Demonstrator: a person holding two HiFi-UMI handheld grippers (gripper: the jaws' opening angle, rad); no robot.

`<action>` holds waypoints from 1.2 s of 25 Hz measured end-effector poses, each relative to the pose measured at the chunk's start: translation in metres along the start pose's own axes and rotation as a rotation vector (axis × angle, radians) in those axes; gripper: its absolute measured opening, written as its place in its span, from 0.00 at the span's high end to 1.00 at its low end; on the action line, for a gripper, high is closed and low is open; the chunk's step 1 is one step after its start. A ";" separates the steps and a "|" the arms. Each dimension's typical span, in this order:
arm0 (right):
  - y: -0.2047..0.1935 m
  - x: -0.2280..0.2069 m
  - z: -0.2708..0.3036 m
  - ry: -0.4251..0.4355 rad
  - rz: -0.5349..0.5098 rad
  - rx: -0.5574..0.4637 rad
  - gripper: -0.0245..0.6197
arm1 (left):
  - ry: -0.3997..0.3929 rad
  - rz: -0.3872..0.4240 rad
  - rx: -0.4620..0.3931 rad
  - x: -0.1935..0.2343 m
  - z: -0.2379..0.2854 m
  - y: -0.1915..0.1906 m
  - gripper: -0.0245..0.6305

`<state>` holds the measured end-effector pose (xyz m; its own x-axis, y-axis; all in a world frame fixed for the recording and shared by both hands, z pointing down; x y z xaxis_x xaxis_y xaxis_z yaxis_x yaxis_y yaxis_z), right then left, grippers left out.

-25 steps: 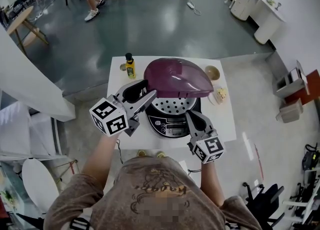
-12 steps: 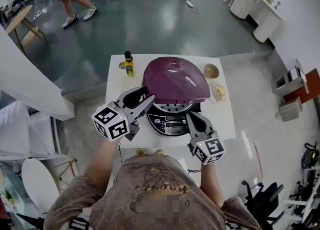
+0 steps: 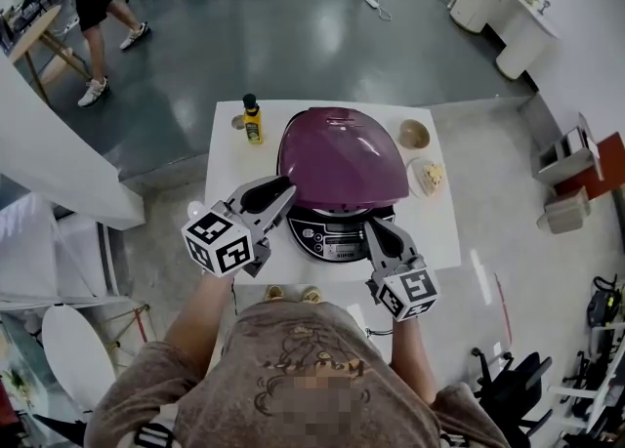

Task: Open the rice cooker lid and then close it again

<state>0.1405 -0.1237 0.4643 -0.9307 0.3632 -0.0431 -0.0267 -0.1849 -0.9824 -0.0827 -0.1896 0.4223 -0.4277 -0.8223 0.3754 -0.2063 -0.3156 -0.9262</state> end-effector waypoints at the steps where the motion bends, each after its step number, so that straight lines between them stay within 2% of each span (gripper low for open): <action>1: 0.000 0.000 0.000 -0.001 0.001 0.000 0.96 | 0.007 0.003 0.003 0.001 0.000 -0.001 0.84; 5: -0.001 -0.001 0.000 -0.003 0.008 -0.002 0.96 | 0.033 0.004 0.015 0.005 -0.002 -0.007 0.90; 10: -0.002 -0.002 0.000 -0.003 0.011 -0.005 0.96 | 0.043 0.013 0.050 0.009 -0.003 -0.017 0.92; 22: 0.001 -0.007 0.000 -0.015 0.018 0.011 0.96 | 0.060 0.014 0.136 0.009 -0.002 -0.033 0.93; 30: -0.001 -0.009 0.003 -0.011 0.012 0.040 0.96 | 0.069 -0.001 0.156 0.011 -0.003 -0.038 0.93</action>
<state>0.1480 -0.1291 0.4657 -0.9351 0.3504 -0.0522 -0.0302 -0.2258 -0.9737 -0.0819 -0.1847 0.4620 -0.4878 -0.7894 0.3727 -0.0695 -0.3905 -0.9180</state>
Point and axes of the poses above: the fingertips, and each gripper's own axes: z forward along the fingers, x to its left, y out of its top, the point moved 5 cm from there along -z, backward along the fingers, and after that the axes turned 11 degrees about -y, right-handed, at the moved point
